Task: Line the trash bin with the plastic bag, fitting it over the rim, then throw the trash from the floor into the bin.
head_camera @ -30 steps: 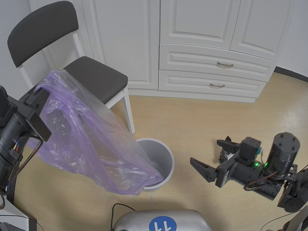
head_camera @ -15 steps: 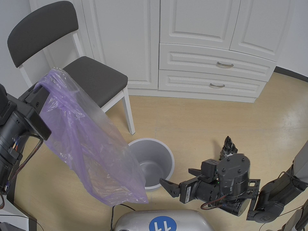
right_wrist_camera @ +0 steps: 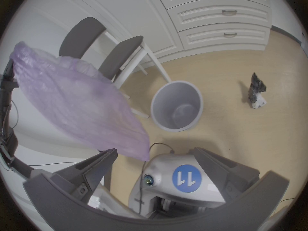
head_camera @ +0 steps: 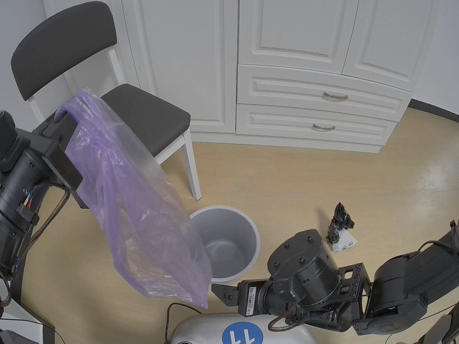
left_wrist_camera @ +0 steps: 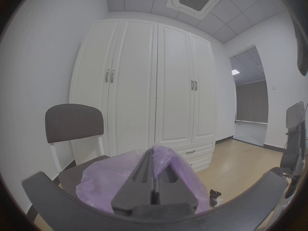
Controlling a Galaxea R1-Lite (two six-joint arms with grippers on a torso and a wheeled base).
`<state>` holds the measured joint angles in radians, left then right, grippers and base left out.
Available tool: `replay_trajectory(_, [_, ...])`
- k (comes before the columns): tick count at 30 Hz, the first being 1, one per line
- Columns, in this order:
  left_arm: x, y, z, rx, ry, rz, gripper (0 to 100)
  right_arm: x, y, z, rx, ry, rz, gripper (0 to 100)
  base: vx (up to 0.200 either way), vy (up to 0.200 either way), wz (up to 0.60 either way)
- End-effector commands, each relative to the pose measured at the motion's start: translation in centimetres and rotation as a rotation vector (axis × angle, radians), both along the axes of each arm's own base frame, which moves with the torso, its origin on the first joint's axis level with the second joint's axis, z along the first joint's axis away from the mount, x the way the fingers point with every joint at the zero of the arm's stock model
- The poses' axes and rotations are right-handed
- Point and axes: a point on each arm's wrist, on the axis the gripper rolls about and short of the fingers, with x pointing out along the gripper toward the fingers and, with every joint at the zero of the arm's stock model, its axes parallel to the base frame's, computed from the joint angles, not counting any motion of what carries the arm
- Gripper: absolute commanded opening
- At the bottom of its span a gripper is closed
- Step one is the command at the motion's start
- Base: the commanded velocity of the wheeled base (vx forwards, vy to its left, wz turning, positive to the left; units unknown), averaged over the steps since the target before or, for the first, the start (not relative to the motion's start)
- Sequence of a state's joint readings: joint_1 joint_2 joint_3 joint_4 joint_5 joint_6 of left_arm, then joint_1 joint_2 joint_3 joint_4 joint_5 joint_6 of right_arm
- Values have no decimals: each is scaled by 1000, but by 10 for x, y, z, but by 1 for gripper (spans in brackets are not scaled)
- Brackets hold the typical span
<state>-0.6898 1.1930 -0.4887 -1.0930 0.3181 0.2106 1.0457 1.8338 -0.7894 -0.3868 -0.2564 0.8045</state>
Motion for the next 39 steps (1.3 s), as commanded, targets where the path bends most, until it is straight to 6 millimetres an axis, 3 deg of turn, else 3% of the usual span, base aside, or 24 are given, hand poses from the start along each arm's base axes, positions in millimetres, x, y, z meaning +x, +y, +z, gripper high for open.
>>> replay_trajectory(1, [19, -8, -5, 3, 14, 42, 0, -11, 12, -7, 11, -2, 53, 100, 0, 0, 0])
replay_trajectory(6, [29, -13, 6, -92, -16, 114, 0, -11, 29, -36, 35, -26, 60, 100, 0, 0, 0])
replay_trajectory(20, [32, -17, 15, -139, -33, 128, 0, -4, 38, -52, 16, -132, -14, 100, 0, 0, 0])
replay_trajectory(30, [26, -21, 18, -147, -40, 97, 0, 24, 58, -67, 115, -258, -169, 100, 0, 0, 0])
replay_trajectory(39, [23, -23, 20, -166, -38, 99, 0, 57, 64, -62, 192, -356, -340, 100, 0, 0, 0])
